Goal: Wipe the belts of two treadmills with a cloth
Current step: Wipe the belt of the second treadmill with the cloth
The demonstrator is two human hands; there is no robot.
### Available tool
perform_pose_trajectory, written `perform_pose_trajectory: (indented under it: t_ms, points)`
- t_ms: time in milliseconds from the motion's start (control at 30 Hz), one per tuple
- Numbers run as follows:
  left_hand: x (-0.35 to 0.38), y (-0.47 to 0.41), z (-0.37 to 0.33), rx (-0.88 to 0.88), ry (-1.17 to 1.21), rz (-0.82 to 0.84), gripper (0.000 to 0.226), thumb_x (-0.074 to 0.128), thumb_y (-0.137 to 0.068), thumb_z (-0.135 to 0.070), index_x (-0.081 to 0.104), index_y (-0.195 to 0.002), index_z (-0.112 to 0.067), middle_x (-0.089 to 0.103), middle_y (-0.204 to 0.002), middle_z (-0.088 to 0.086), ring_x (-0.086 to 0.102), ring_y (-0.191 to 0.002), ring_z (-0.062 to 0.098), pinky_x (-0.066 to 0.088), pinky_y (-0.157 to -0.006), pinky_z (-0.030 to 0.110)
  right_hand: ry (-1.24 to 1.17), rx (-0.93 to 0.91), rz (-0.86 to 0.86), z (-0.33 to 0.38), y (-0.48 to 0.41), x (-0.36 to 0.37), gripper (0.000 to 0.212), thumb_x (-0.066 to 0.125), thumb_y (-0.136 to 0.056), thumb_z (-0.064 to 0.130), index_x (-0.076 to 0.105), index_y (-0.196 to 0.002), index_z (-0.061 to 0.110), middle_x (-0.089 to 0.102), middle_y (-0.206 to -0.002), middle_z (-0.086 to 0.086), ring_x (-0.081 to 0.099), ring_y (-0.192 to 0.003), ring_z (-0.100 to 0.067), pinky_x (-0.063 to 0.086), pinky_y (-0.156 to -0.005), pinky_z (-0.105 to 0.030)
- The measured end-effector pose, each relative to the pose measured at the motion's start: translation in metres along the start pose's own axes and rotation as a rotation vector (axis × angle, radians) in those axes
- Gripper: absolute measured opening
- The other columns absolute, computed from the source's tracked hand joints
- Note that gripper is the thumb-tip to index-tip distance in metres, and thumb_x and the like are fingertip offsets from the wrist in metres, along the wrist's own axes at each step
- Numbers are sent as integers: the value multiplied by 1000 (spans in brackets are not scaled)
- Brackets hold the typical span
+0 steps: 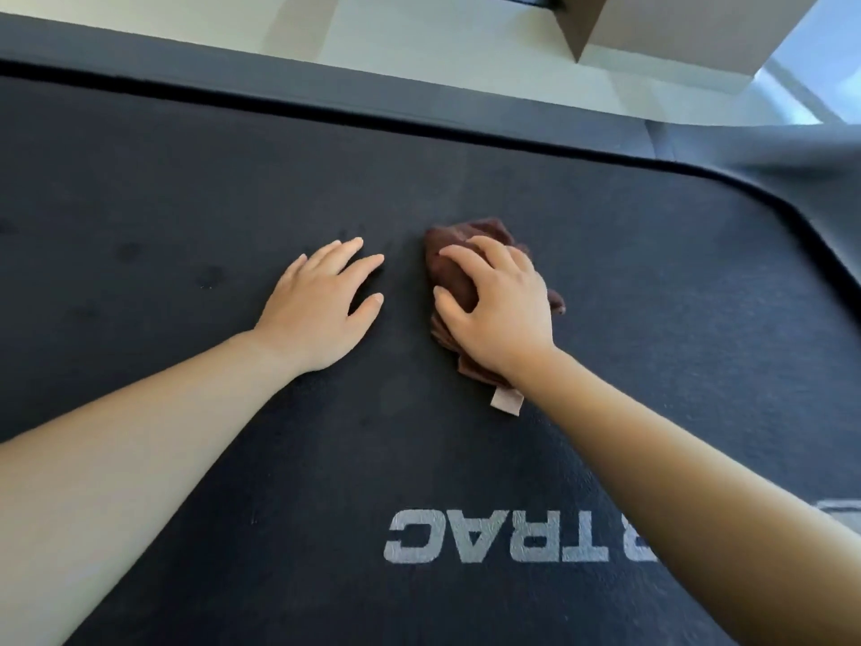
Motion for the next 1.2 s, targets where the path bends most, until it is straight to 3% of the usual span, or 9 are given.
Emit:
perform_pose_trajectory:
  t_ms: [133,233,400,600,800,1000,1200]
  points:
    - [-12,18,33,17,-46,9,52,35,-93,-45,31,-143,-33,21,-155,-6,13,-143,15,11,-115,43,-24,-50,-13,41,67,1,43,47,-86,51,55,-125,36,50,-136,6,43,-126,-20,39,-101,-51]
    - [-16,21,39,12,-42,-34,51,35,-92,-45,33,-141,-34,24,-153,-5,17,-142,15,13,-115,41,-41,-62,-20,49,66,-1,43,51,-84,49,59,-123,33,53,-133,4,45,-125,-21,40,-100,-49]
    - [-17,20,38,10,-28,-70,49,40,-90,-46,37,-138,-37,29,-151,-8,21,-139,13,15,-113,39,-37,-44,-14,40,-9,13,43,58,-84,44,61,-124,29,54,-134,0,45,-126,-26,37,-103,-48]
    - [-17,19,40,9,-21,-81,48,40,-89,-47,38,-136,-39,30,-149,-11,22,-139,11,17,-113,38,-11,31,0,14,-142,37,44,52,-87,48,54,-128,35,51,-137,4,40,-127,-26,37,-103,-43]
    - [-17,17,42,0,-14,-77,53,29,-83,-53,39,-133,-42,30,-147,-15,21,-137,6,17,-110,36,23,89,-36,-16,-214,43,44,48,-85,49,54,-127,36,53,-132,2,43,-123,-28,39,-100,-44]
    - [-19,17,41,-7,13,-90,47,36,-87,-49,40,-133,-41,30,-148,-14,19,-138,6,15,-110,37,61,54,-10,-5,-175,39,46,48,-89,47,50,-132,31,47,-140,0,38,-128,-28,36,-102,-45]
    - [-17,17,42,30,28,-136,46,44,-89,-42,44,-134,-32,34,-149,-4,24,-138,16,16,-111,41,24,24,-33,32,-32,17,45,53,-88,45,55,-130,29,49,-139,0,41,-128,-26,36,-104,-47]
Point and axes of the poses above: each hand's wrist, its own y-axis away from the middle knuckle, its own x-axis out of the palm, z = x × y, the point moved 8 cm from there along -y, towards the middle knuckle
